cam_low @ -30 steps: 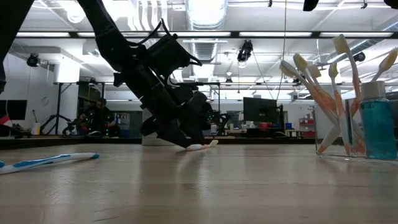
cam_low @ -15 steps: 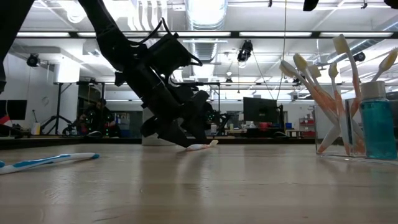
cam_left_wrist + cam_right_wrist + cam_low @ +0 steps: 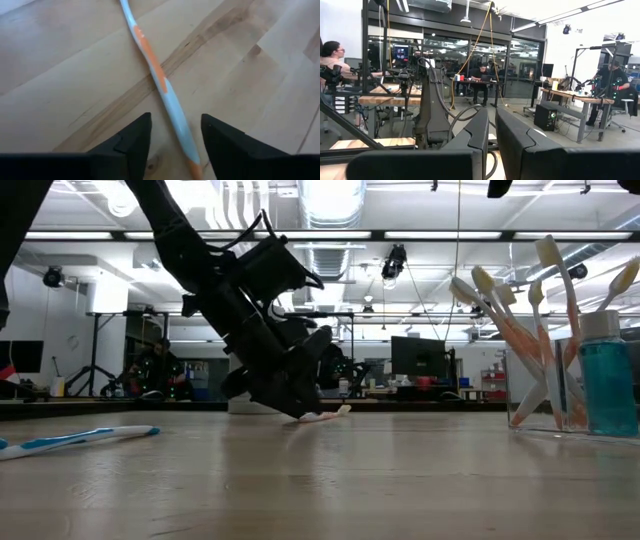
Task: Pick & Place toothbrushing station
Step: Put the orange toothbrush into the top section of the transparent organizer
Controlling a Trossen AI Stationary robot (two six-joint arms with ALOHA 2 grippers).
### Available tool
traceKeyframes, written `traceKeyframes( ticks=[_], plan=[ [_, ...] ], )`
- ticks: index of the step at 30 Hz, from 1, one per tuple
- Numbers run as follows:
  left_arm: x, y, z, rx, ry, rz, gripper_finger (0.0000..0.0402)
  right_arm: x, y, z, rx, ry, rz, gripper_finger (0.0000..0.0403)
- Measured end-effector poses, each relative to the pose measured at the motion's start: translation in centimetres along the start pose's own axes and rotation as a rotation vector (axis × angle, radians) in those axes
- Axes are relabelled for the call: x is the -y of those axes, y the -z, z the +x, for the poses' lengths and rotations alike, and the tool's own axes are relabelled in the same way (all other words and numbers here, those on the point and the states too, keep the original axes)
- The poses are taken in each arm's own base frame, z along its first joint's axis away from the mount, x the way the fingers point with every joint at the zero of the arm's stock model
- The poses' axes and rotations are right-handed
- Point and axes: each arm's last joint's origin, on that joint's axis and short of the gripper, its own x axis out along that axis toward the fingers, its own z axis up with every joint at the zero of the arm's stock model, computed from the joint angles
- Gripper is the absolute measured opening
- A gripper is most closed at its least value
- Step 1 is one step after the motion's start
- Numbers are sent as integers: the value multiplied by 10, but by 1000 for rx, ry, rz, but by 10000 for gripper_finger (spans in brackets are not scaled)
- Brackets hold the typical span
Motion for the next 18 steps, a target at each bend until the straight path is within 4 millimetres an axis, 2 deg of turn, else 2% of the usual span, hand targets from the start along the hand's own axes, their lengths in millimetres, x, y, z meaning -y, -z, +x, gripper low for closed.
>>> traceKeyframes(
  ticks=[11, 18],
  plan=[
    [-3, 3, 0, -24, -27, 3, 25, 0, 0, 0, 0, 0, 0, 28],
    [-3, 4, 0, -42, -16, 7, 22, 0, 0, 0, 0, 0, 0, 28]
  ],
)
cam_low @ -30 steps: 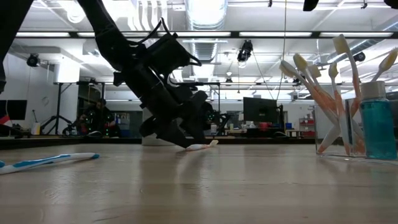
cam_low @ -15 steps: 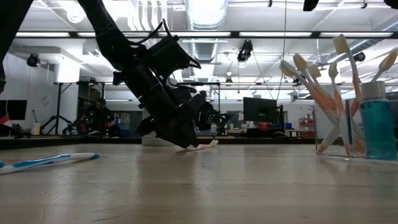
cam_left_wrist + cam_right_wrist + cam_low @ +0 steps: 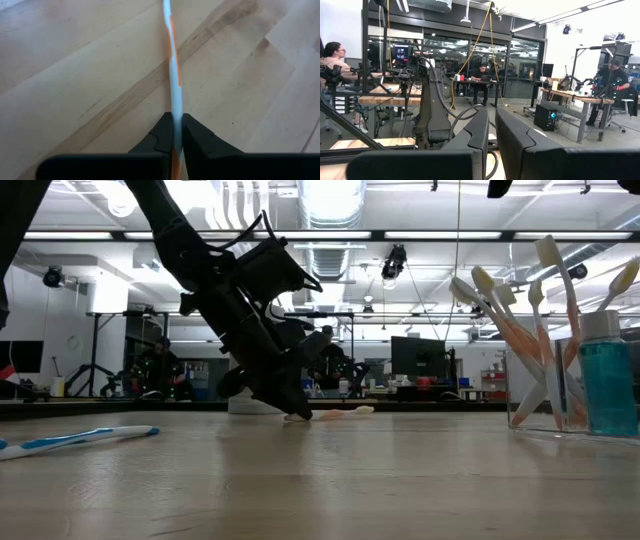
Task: Pick & Place toothbrushing station
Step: Put the orange toothbrush into the top section of the transparent organizer
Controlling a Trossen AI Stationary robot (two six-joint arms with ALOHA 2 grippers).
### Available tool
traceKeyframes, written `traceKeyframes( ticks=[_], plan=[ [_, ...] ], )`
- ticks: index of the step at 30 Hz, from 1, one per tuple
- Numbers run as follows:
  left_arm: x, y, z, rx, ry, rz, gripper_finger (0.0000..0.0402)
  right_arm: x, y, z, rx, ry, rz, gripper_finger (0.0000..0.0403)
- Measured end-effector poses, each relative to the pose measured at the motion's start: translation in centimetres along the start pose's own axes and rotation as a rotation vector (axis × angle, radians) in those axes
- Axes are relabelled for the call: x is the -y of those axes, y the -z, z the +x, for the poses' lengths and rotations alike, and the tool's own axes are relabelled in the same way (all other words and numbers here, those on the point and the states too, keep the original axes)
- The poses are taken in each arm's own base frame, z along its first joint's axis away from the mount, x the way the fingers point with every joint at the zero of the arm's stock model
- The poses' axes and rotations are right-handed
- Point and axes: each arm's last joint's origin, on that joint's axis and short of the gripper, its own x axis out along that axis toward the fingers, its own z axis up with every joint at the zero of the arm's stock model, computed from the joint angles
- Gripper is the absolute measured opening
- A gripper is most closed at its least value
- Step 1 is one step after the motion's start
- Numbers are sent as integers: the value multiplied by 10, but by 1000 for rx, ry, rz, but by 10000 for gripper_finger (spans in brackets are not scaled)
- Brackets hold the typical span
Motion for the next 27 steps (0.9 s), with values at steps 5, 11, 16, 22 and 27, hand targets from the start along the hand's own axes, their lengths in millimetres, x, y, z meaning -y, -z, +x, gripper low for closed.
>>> traceKeyframes(
  ticks=[5, 11, 16, 22, 27],
  plan=[
    [0, -1, -2, 5, 4, 1, 20, 0, 0, 0, 0, 0, 0, 28],
    [5, -8, -6, 33, 36, 10, 21, 0, 0, 0, 0, 0, 0, 28],
    [14, -18, -8, 71, 74, 16, 22, 0, 0, 0, -3, -1, -2, 28],
    [22, -31, -12, 115, 98, 11, 20, 0, 0, 0, -5, -1, 0, 28],
    [34, -49, -23, 184, 145, 44, 20, 0, 0, 0, -5, -1, 40, 28]
  ],
)
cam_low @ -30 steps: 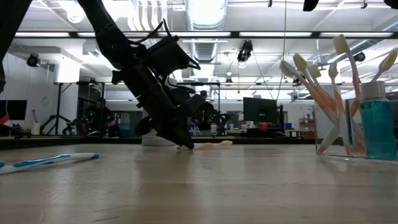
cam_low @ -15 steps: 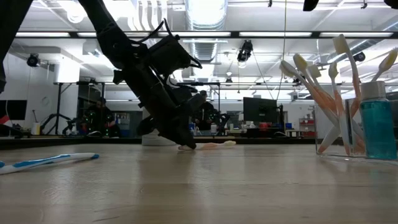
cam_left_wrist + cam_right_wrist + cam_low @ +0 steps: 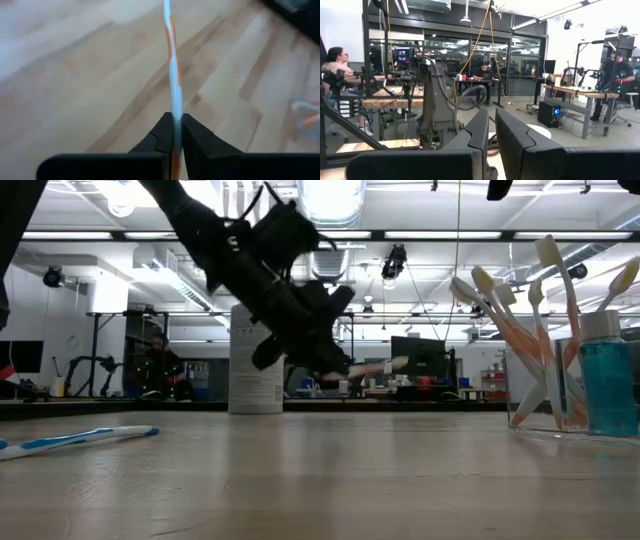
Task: Pick & Place toothbrushing station
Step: Put the orange toothbrush into the top section of the transparent organizer
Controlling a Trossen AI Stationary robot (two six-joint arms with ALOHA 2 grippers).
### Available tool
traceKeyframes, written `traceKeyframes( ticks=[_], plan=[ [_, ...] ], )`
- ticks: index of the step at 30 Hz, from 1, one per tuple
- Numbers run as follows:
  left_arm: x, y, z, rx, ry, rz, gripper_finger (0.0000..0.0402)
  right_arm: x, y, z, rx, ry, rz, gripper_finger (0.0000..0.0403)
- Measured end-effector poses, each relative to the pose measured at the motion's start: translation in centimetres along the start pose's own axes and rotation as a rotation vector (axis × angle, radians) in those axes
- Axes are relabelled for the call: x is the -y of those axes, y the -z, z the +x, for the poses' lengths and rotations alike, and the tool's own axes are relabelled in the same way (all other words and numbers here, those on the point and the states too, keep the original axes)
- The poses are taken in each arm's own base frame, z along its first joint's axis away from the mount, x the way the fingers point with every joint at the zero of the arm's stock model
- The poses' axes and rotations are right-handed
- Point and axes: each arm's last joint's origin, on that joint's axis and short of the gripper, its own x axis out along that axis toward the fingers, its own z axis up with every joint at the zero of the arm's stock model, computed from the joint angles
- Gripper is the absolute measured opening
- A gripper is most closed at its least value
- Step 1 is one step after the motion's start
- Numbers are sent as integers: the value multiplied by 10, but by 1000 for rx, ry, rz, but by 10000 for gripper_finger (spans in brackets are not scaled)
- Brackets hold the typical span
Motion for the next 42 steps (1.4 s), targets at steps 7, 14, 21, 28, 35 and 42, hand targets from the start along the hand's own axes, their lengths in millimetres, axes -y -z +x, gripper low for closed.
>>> traceKeyframes(
  ticks=[7, 14, 21, 28, 35, 42],
  plan=[
    [20, -39, -22, 156, 89, 113, 21, 0, 0, 0, 4, 0, 4, 29],
    [33, -67, -48, 282, 177, 205, 21, 0, 0, 0, 2, 0, 61, 54],
    [35, -73, -58, 315, 198, 205, 22, 0, -1, 0, 8, 0, 60, 109],
    [36, -73, -59, 309, 220, 218, 23, 0, -1, 0, 8, -1, 67, 174],
    [37, -74, -59, 314, 251, 239, 23, 0, -1, 0, 3, -2, 70, 216],
    [42, -79, -63, 370, 329, 256, 23, 1, -1, 0, 2, 28, 32, 226]
  ],
)
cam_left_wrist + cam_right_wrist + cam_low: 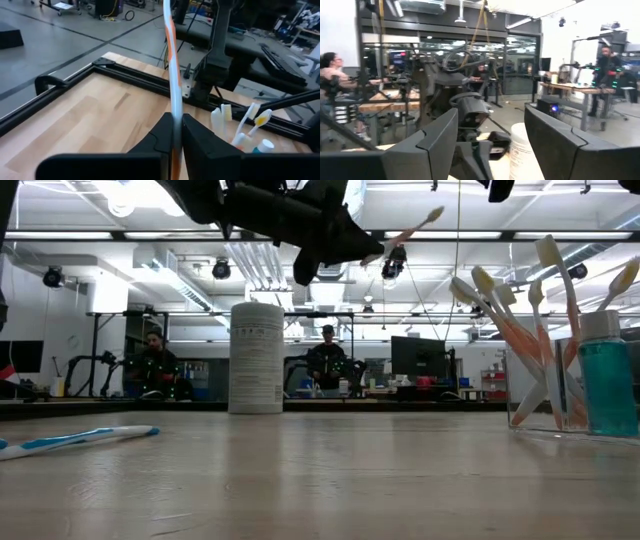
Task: Pick & Place toothbrushing station
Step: Put the orange toothbrush into the top section of the transparent organizer
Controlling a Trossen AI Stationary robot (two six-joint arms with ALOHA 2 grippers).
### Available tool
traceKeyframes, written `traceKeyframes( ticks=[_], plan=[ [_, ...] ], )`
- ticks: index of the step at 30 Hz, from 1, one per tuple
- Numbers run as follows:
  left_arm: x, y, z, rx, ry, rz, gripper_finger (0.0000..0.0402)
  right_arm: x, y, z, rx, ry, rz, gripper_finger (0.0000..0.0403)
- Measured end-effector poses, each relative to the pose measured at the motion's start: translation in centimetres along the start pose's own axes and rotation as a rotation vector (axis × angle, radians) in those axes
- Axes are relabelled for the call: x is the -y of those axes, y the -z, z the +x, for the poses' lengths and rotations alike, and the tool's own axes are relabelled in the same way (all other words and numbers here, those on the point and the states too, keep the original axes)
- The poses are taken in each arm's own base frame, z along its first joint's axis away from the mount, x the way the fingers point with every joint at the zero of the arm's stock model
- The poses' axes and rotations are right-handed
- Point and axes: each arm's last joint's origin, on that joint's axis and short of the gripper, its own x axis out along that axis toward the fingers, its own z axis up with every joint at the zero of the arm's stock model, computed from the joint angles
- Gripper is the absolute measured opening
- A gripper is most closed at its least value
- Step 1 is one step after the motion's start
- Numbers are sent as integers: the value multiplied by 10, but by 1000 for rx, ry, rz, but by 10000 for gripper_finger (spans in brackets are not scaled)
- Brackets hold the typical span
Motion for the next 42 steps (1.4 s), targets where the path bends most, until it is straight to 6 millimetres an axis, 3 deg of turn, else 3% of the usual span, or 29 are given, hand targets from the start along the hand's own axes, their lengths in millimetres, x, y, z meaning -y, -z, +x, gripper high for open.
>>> traceKeyframes(
  ticks=[11, 16, 24, 29, 42],
  plan=[
    [2, 1, -3, 84, 122, 26, 23, 1, -1, 0, 3, 26, -22, 226],
    [-2, 18, -8, 111, 159, 14, 23, 1, -2, 0, 14, 28, -44, 226],
    [-7, 39, -30, 304, 288, -51, 23, 1, -2, 0, 16, 28, -45, 226],
    [-9, 48, -37, 314, 319, -85, 23, 1, -2, 0, 15, 25, -30, 226],
    [-1, 25, -26, 322, 363, -43, 23, -1, 1, 0, -9, -34, 21, 226]
  ],
)
